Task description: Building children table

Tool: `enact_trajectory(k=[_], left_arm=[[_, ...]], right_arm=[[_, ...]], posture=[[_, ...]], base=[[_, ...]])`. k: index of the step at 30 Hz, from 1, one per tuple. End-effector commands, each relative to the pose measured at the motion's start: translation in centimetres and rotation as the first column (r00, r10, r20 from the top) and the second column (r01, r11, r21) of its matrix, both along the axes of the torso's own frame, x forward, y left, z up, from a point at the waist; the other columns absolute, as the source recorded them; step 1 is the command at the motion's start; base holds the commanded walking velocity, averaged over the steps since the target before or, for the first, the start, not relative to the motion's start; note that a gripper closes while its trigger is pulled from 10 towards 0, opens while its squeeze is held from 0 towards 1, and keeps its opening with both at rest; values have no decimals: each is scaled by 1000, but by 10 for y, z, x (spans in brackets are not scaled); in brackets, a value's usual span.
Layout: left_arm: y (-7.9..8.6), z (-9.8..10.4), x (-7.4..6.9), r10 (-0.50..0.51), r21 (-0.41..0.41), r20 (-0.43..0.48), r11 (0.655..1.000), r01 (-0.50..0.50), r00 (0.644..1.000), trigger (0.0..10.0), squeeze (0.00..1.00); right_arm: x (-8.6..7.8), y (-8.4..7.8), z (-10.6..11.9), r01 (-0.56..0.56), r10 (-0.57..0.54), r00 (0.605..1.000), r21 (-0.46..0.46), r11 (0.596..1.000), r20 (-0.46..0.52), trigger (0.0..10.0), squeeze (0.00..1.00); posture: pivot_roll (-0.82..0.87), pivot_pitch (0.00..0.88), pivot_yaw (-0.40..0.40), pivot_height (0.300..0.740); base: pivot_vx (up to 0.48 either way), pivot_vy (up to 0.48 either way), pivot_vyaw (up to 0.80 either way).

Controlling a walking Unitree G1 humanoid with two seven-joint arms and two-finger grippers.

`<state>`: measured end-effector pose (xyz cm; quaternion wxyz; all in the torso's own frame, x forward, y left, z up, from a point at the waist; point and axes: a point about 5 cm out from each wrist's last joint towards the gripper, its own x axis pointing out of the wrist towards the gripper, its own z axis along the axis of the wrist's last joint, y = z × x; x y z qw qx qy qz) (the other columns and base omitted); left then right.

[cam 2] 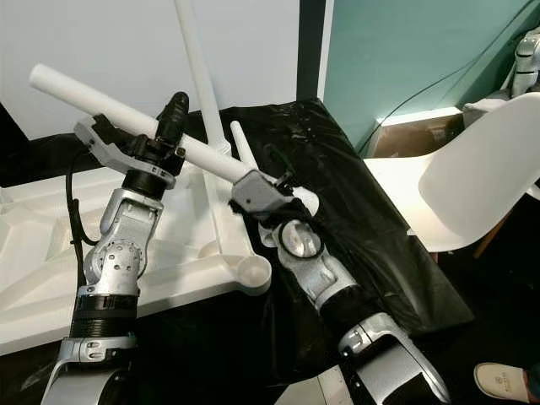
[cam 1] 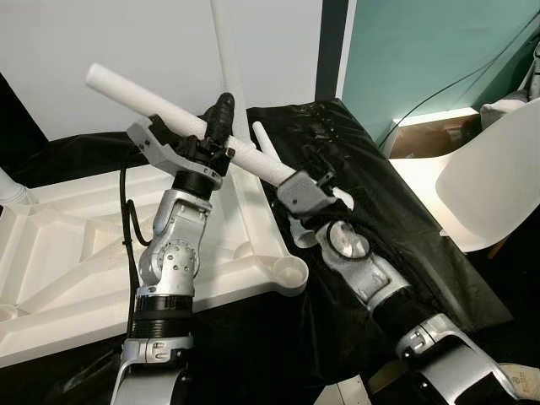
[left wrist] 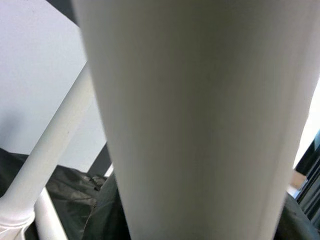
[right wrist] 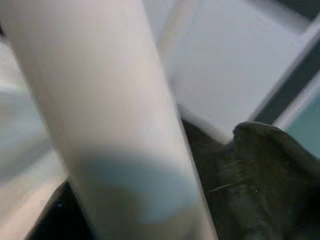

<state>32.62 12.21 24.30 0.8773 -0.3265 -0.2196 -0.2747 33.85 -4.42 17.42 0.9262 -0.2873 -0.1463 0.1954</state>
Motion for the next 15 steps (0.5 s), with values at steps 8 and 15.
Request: enact_trajectory(k=[8, 15], left_arm=[[-8, 7, -7, -124, 93, 126, 989, 113, 984, 0, 0], [-11, 12, -9, -132, 100, 148, 988, 118, 980, 0, 0]], right_arm=[[-7, -1, 14, -299, 275, 925, -55, 953, -262, 10000, 0], [-3, -24, 10, -415, 325, 829, -111, 903, -454, 0, 0]], posture=[[-70, 0, 58, 740], [-64, 0, 50, 740]], base=[[0, 0, 0], [0, 0, 0]])
